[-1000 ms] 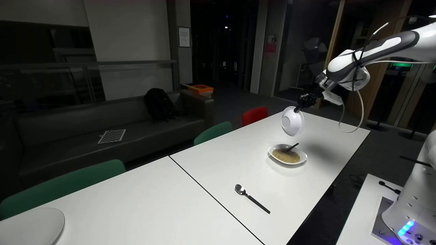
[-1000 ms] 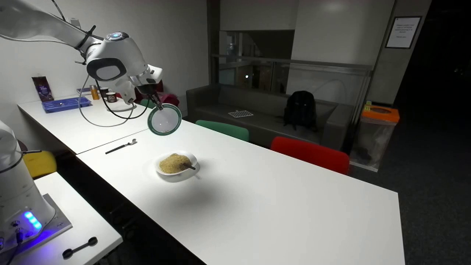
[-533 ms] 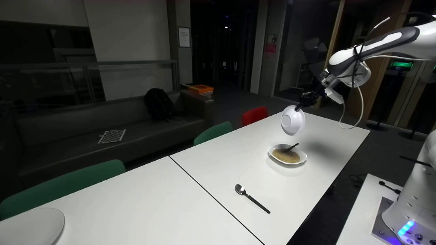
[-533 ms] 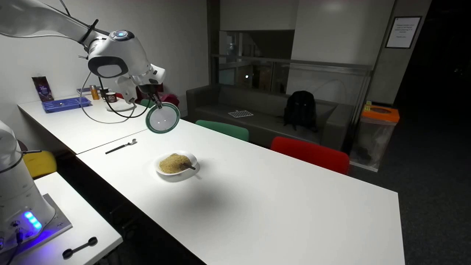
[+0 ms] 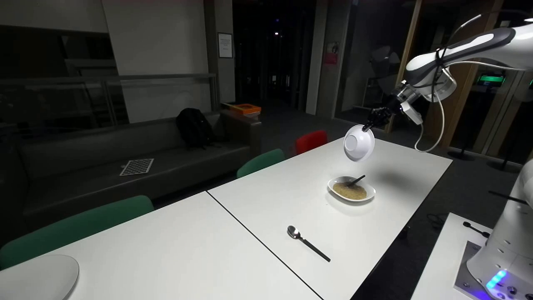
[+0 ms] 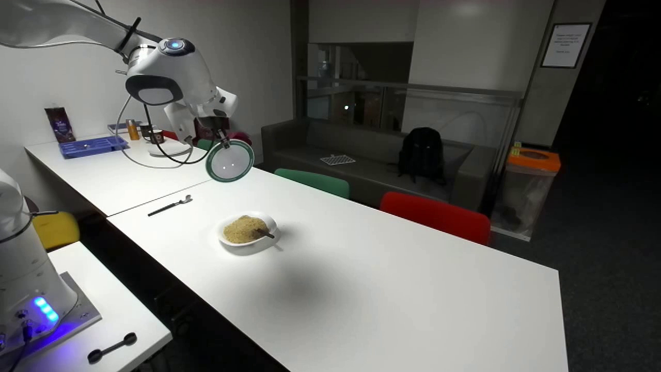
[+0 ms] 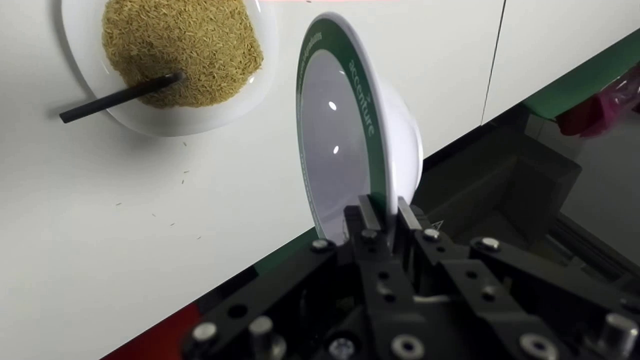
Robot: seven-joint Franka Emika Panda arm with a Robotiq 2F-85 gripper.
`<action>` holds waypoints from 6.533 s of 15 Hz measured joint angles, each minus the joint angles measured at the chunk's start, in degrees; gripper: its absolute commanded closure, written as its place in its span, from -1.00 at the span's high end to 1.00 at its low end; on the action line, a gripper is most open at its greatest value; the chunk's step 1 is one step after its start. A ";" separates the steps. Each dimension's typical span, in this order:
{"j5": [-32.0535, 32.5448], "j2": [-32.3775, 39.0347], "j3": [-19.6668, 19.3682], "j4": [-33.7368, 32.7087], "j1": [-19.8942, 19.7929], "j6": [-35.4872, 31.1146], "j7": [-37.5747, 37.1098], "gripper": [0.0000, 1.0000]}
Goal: Put the spoon in the left bowl on the table, then pour the contents from the left bowl to the right bowl
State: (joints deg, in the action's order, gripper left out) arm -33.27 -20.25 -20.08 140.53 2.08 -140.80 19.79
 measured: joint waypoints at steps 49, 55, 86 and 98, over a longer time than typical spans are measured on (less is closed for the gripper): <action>37.09 0.10 16.00 14.11 -8.46 -31.52 -2.64 -0.94; 50.78 -0.14 29.52 17.98 -18.50 -35.07 -6.55 -0.94; 68.74 0.72 55.67 18.44 -24.72 -35.01 -20.11 -0.94; 75.99 -0.02 78.78 17.28 -34.73 -35.30 -24.21 -0.94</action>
State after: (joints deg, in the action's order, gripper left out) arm 42.72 -20.27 58.70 157.81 -32.65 -176.10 -4.43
